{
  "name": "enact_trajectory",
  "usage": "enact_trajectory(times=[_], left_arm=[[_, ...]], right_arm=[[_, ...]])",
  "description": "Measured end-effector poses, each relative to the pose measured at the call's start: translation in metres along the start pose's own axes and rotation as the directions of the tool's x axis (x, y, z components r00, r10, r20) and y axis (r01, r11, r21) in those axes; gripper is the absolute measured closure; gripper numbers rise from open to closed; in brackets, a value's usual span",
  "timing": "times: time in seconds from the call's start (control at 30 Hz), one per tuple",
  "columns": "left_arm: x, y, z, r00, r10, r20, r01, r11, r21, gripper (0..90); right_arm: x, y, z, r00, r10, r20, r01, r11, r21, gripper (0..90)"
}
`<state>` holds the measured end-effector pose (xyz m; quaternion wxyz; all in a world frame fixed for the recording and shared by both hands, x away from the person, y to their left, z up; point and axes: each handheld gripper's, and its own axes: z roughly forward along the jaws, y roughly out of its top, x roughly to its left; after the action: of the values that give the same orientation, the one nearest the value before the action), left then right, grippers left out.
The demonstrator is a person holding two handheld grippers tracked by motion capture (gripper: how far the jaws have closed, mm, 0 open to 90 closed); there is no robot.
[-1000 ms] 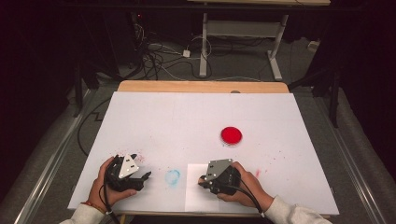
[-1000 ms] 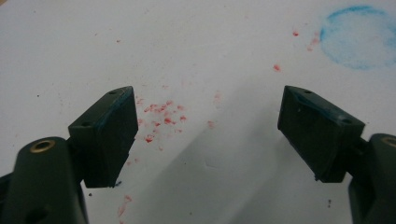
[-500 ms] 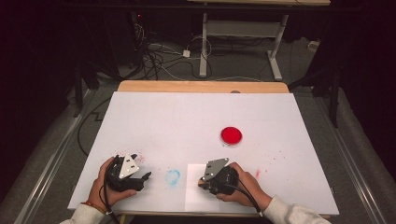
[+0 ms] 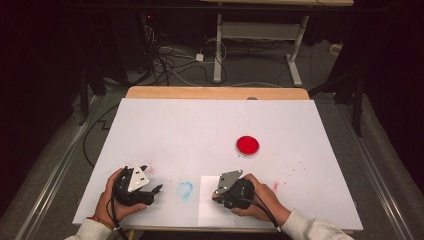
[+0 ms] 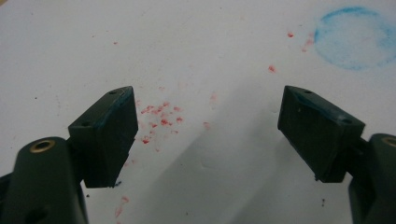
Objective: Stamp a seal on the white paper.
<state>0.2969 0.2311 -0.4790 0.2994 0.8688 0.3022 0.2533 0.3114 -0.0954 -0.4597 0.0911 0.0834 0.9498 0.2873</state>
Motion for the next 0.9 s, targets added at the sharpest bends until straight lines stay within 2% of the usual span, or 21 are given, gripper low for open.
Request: enact_trajectory(times=[0.23,0.47,0.57,0.8,0.9], left_arm=[[0.0001,-0.0002,-0.0001,1.0000,-0.001,0.000,0.001,1.0000,0.000,19.6],[-0.0005,0.0000,-0.0001,1.0000,0.002,0.005,-0.002,1.0000,-0.001,19.5],[-0.0004,-0.0001,-0.0005,1.0000,0.000,0.005,0.000,1.0000,-0.004,19.5],[0.0000,-0.0017,-0.0006,1.0000,-0.002,0.008,0.002,1.0000,-0.002,19.5],[0.0010,-0.0013,0.0002,0.9999,-0.008,0.007,0.008,1.0000,-0.005,19.6]], right_arm=[[-0.0032,-0.0012,0.0002,0.9995,0.016,-0.026,-0.016,1.000,-0.005,76.5],[-0.0025,-0.0004,-0.0006,0.9999,0.002,-0.016,-0.001,1.000,0.011,76.5],[-0.0050,-0.0012,0.0000,0.9990,0.023,-0.038,-0.023,1.000,0.003,76.4],[-0.0081,-0.0014,0.0011,0.9979,0.035,-0.055,-0.035,0.999,0.002,76.4],[-0.0082,-0.0012,0.0007,0.9983,0.021,-0.054,-0.021,1.000,0.009,76.4]])
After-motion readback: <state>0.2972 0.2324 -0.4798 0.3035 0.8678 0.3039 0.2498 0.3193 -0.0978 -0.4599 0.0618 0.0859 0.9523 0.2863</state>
